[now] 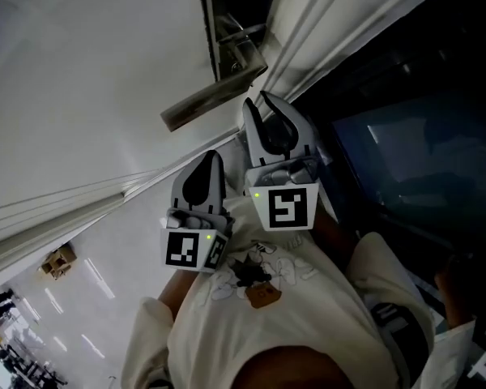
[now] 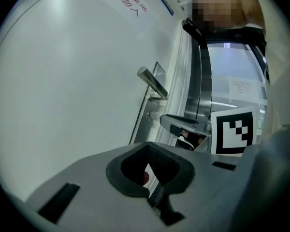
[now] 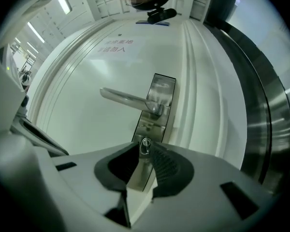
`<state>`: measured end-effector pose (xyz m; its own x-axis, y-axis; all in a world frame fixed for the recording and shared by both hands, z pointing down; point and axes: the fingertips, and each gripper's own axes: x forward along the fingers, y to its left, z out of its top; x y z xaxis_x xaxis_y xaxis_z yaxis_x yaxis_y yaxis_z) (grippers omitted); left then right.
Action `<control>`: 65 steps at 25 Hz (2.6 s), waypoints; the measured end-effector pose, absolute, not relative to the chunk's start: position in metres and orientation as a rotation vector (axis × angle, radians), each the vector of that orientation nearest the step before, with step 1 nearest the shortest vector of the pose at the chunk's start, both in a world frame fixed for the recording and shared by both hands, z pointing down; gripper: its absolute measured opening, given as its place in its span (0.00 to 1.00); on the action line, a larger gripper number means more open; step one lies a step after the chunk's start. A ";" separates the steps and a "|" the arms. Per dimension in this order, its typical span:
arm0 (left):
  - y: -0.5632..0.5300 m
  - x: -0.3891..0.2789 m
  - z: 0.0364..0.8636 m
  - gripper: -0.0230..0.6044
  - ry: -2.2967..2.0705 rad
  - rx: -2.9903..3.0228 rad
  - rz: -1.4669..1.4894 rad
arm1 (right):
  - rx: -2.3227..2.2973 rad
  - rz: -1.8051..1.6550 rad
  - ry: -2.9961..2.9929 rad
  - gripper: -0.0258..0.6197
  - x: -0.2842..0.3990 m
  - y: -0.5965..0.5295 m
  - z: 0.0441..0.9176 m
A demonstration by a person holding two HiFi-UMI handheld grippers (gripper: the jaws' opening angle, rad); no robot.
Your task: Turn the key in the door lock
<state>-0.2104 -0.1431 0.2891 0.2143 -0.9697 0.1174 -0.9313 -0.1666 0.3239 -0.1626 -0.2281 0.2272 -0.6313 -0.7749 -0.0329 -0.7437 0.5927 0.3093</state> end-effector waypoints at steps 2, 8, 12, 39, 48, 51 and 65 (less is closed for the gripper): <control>-0.147 -0.216 0.291 0.04 -1.785 2.167 -0.172 | 1.309 -0.500 -2.661 0.17 -0.167 -0.235 0.226; -0.156 -0.204 0.292 0.04 -1.757 2.185 -0.166 | 1.220 -0.686 -2.541 0.17 -0.180 -0.245 0.223; -0.155 -0.200 0.293 0.04 -1.744 2.195 -0.157 | 1.226 -0.726 -2.499 0.13 -0.181 -0.248 0.219; -0.155 -0.193 0.289 0.04 -1.772 2.190 -0.179 | 1.216 -0.304 -2.732 0.06 -0.182 -0.255 0.221; -0.156 -0.189 0.290 0.04 -1.766 2.189 -0.175 | 1.145 0.283 -2.957 0.07 -0.175 -0.260 0.224; -0.157 -0.188 0.290 0.04 -1.770 2.187 -0.175 | 1.106 0.526 -3.016 0.07 -0.173 -0.262 0.225; -0.160 -0.183 0.291 0.04 -1.766 2.191 -0.158 | 0.706 1.649 -3.067 0.08 -0.170 -0.268 0.230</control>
